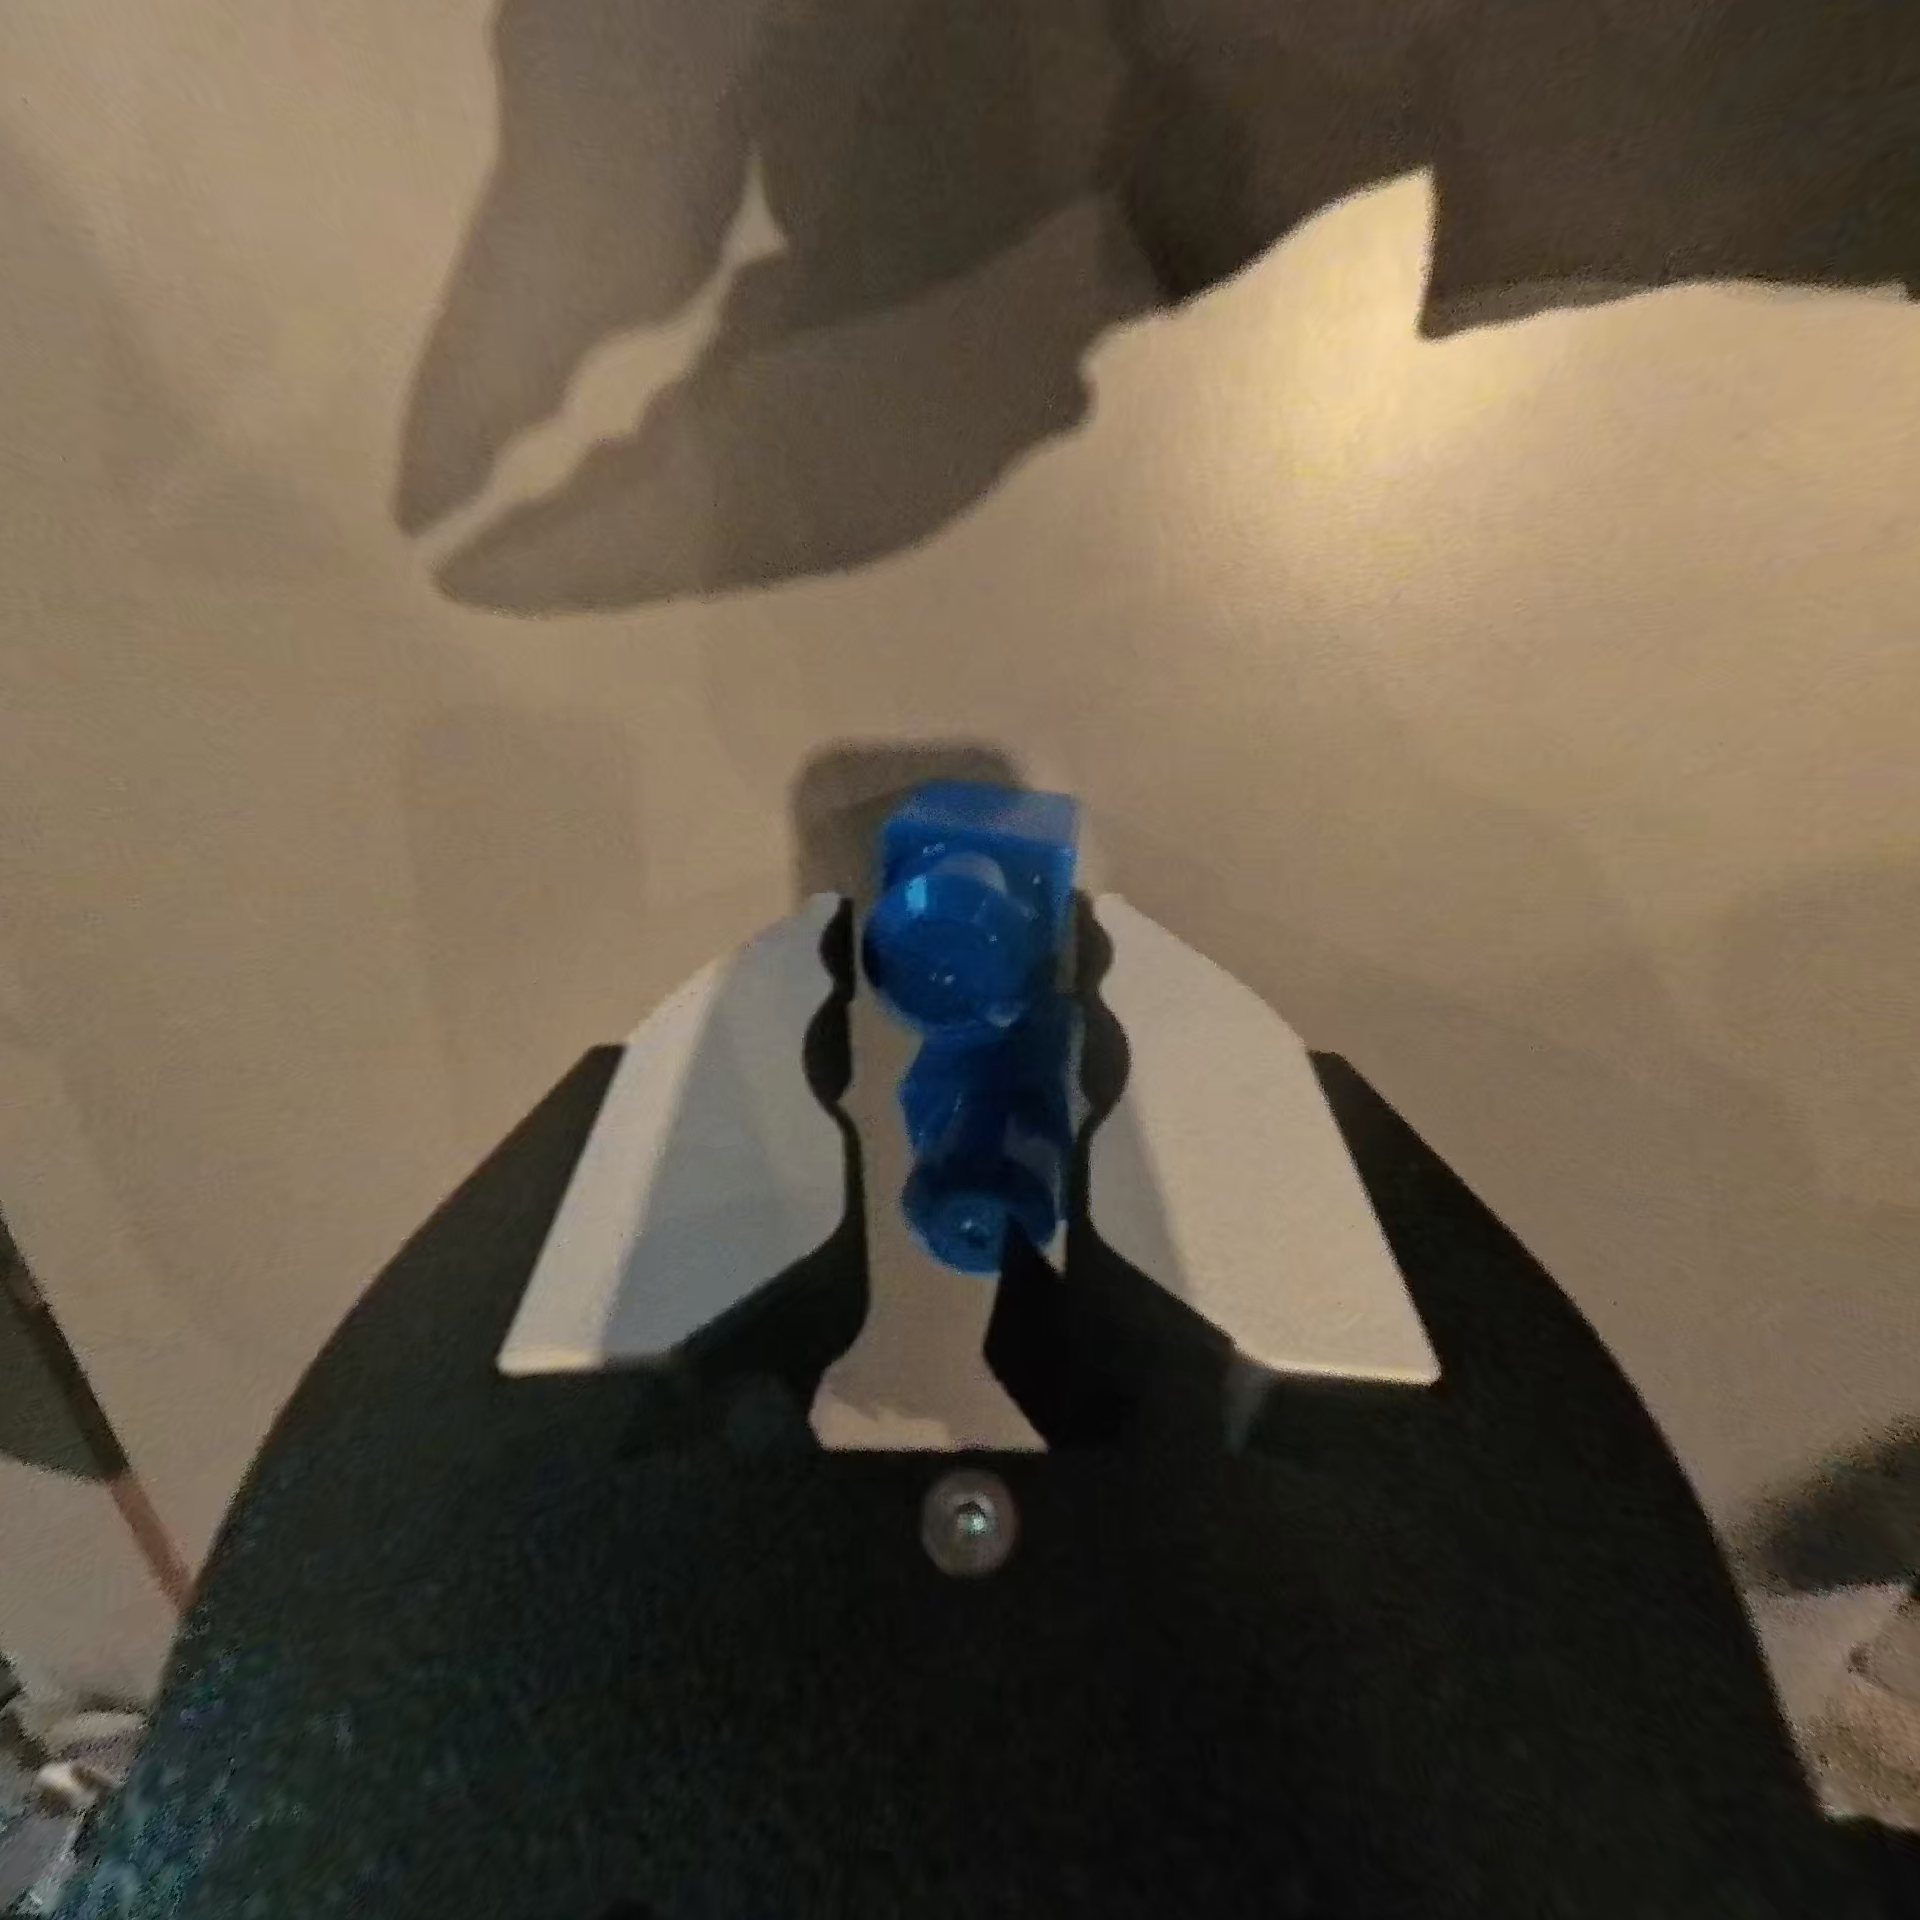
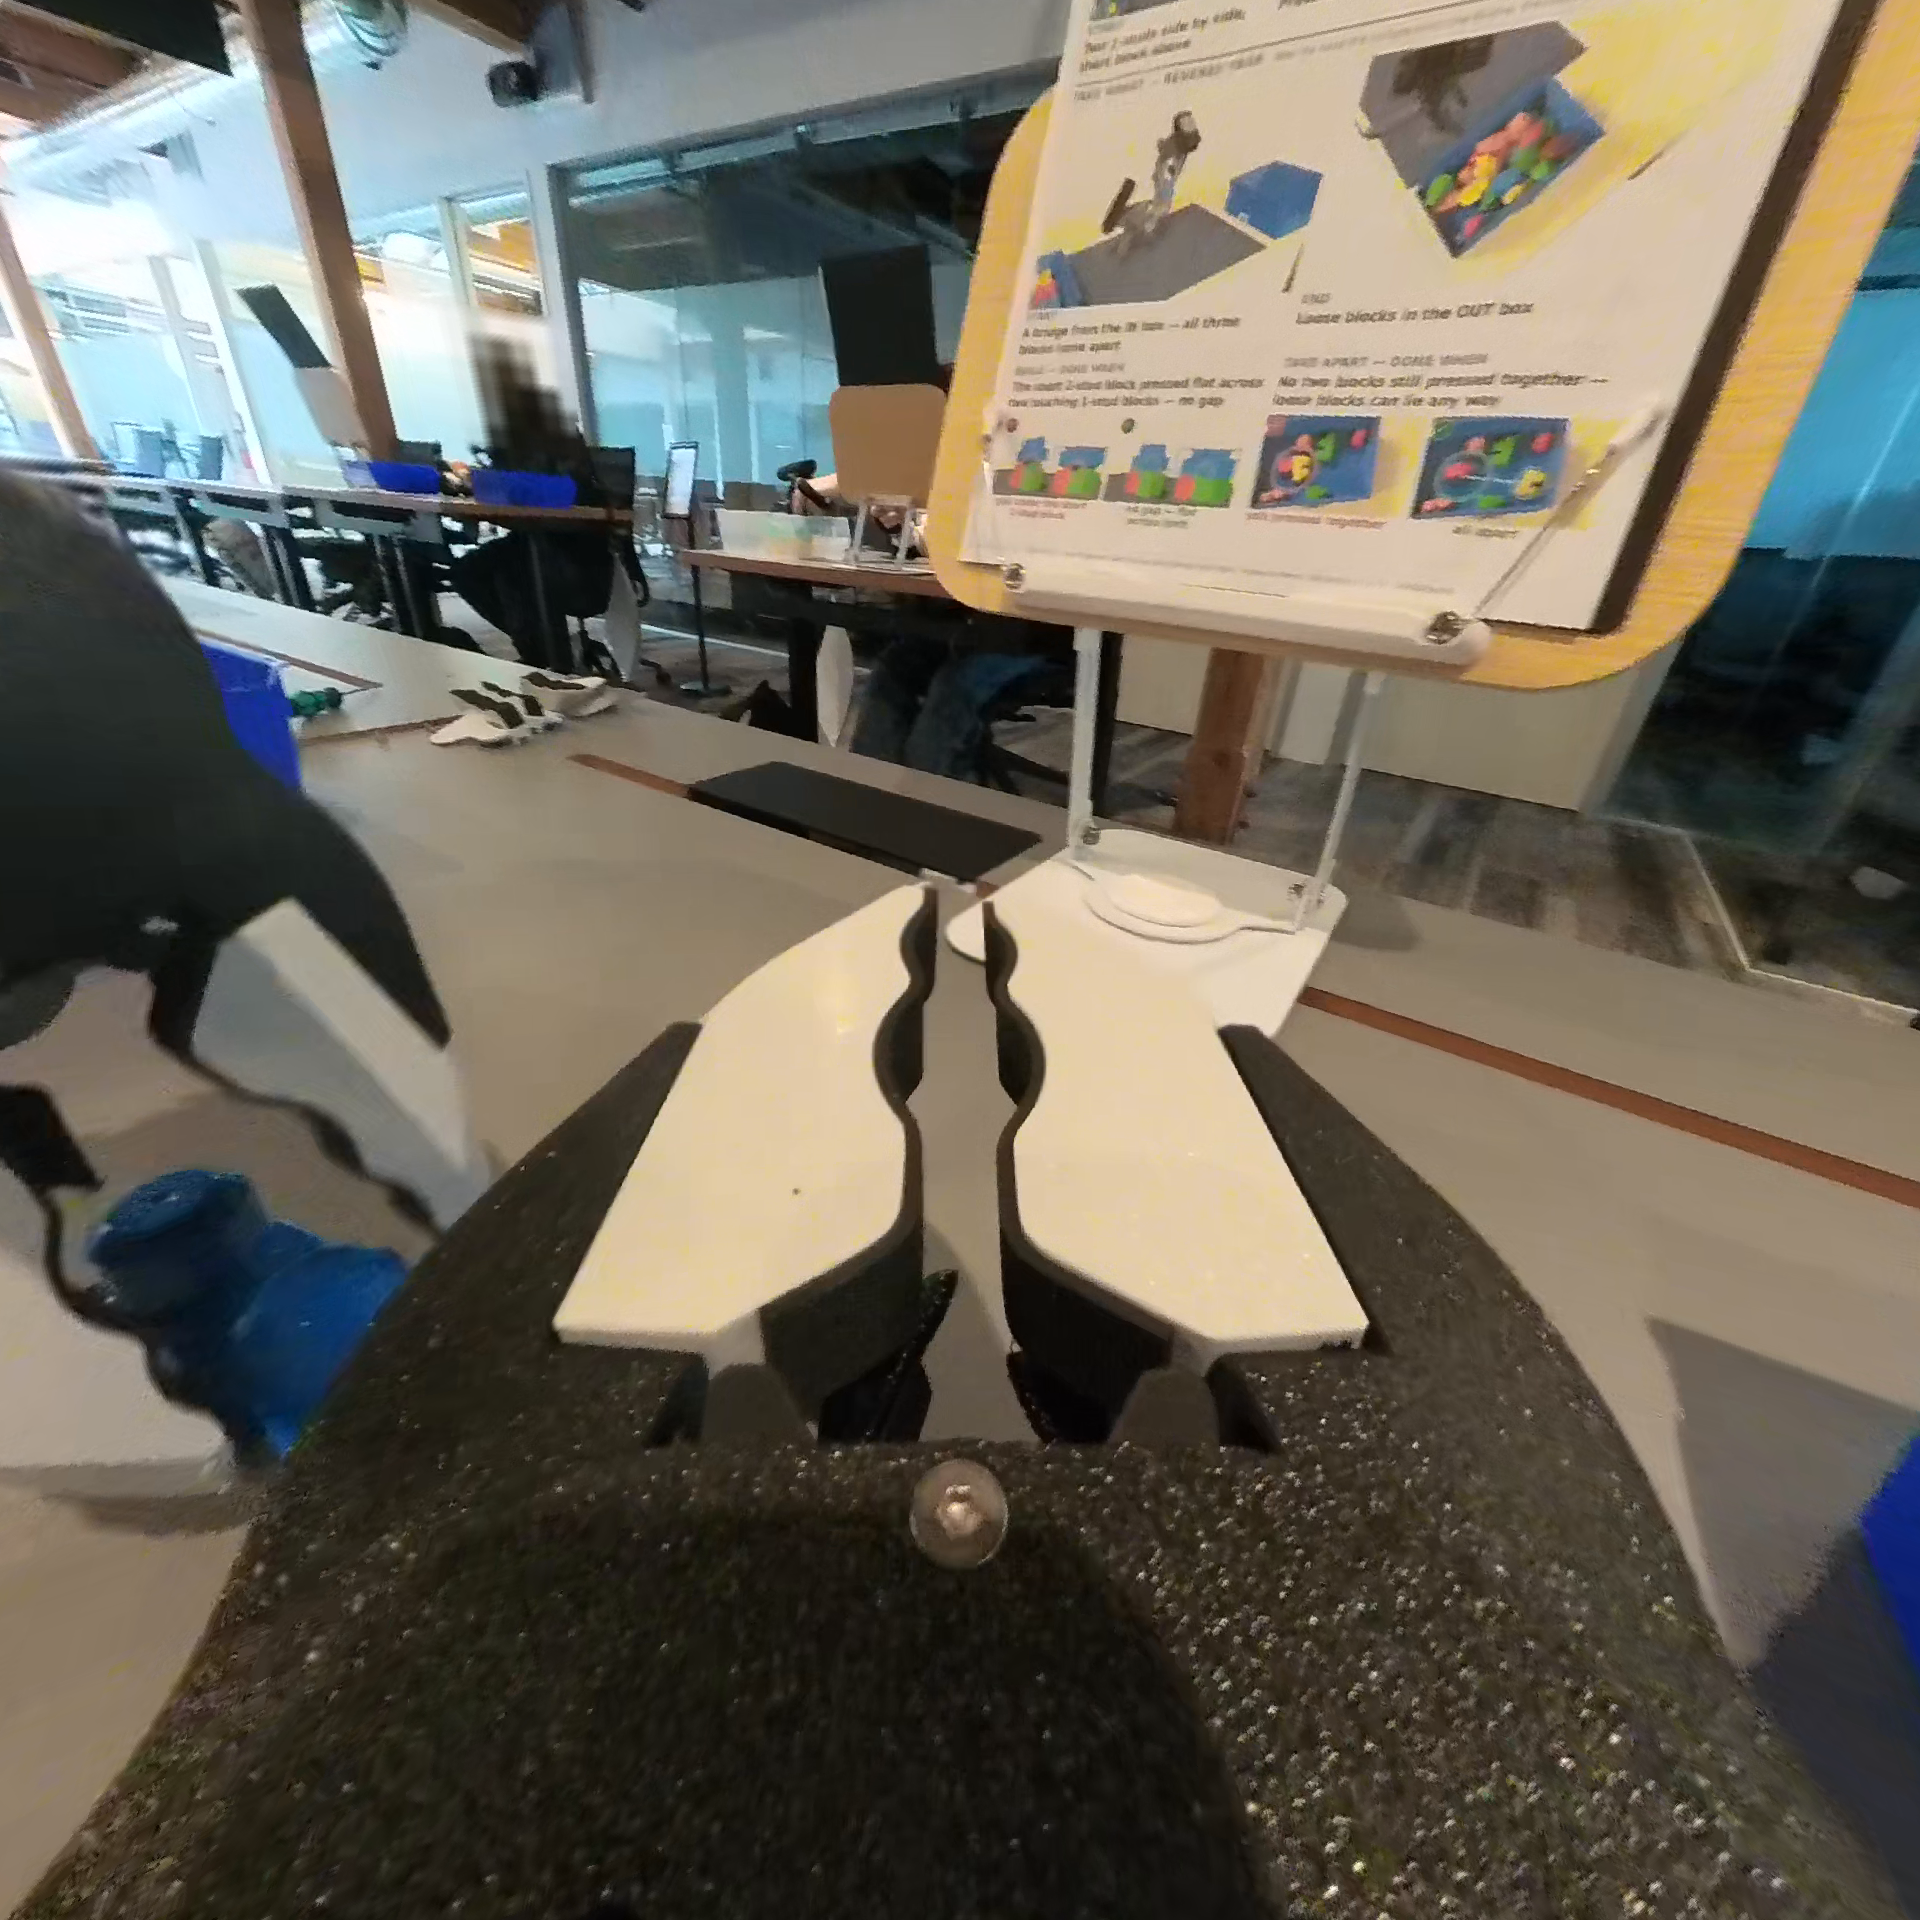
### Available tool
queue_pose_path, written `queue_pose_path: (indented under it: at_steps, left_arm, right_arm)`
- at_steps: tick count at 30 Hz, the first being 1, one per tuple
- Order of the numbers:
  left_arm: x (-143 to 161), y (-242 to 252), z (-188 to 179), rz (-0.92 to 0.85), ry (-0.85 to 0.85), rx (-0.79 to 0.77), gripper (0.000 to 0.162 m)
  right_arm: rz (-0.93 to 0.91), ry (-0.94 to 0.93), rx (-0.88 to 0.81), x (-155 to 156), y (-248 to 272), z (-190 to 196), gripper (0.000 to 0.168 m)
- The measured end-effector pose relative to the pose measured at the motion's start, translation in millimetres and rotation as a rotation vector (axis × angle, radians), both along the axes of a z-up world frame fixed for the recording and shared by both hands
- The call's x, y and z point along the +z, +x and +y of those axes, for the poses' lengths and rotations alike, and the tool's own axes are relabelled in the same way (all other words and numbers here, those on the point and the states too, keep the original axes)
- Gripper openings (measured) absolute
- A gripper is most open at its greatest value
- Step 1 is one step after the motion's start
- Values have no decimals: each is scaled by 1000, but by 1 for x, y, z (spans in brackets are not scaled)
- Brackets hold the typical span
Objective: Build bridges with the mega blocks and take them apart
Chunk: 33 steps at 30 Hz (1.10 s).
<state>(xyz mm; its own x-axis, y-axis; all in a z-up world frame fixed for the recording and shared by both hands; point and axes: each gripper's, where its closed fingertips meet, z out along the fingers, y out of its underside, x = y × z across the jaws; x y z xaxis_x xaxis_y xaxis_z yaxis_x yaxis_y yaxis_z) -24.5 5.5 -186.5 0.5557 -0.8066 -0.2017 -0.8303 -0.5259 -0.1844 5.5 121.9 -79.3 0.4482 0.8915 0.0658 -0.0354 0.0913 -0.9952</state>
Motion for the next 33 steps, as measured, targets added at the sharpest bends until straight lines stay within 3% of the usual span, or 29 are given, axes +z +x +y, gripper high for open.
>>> queue_pose_path:
  at_steps: [1,7,12,22,26,33]
  left_arm:
    - [6,-3,2,-4,45,13,47]
    - [59,-25,-7,-326,358,124,72]
    - [39,-55,-26,-540,395,177,85]
    - [18,-36,-23,-669,440,124,82]
    - [-5,-38,-21,-572,409,130,82]
    - [-15,-34,-19,-651,367,150,79]
  right_arm:
    - [2,-5,20,0,-2,-3,8]
    - [12,-89,310,-5,-15,-37,7]
    - [-176,-169,647,-35,-23,-95,42]
    - [-528,-98,719,-94,-27,-119,72]
    - [-560,-95,719,-100,-28,-121,67]
    - [-644,-79,716,-111,-30,-123,49]
